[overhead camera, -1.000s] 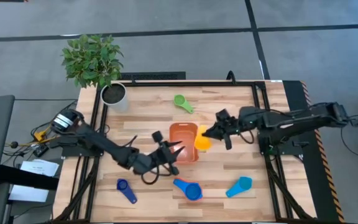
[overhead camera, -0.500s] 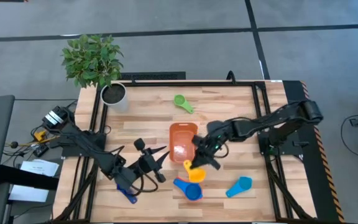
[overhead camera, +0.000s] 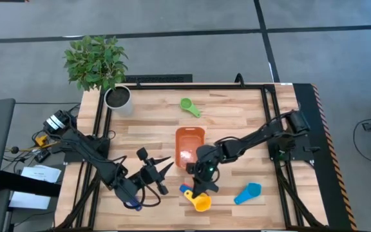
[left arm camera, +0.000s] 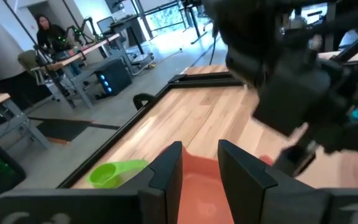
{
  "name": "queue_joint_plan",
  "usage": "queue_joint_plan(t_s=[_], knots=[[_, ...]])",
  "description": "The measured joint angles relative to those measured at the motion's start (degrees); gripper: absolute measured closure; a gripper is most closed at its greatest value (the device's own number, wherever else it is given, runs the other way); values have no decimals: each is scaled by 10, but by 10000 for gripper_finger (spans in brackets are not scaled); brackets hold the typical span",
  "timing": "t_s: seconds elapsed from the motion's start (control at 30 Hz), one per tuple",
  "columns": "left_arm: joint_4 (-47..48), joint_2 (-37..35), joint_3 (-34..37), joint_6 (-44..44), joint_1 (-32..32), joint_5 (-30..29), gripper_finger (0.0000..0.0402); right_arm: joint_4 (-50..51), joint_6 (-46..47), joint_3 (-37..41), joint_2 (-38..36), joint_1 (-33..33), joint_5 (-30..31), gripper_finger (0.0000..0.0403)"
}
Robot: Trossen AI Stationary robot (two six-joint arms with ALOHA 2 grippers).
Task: Nest measuring cups in basket
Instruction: Stack the yellow measuring cup on top of the blue measuring cup
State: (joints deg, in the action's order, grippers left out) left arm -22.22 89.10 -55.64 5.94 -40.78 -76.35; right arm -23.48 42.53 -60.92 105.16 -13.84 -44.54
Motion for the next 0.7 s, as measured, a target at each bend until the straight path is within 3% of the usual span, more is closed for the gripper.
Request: queue_joint_plan(t_s=[0.3, 0.7], knots=[[30, 0, 0, -14, -1, -9, 308, 1, 16, -7, 27, 7, -42, 386], [101, 0, 0, -76, 7, -9, 308, 22, 10, -7, 30, 20, -48, 353]])
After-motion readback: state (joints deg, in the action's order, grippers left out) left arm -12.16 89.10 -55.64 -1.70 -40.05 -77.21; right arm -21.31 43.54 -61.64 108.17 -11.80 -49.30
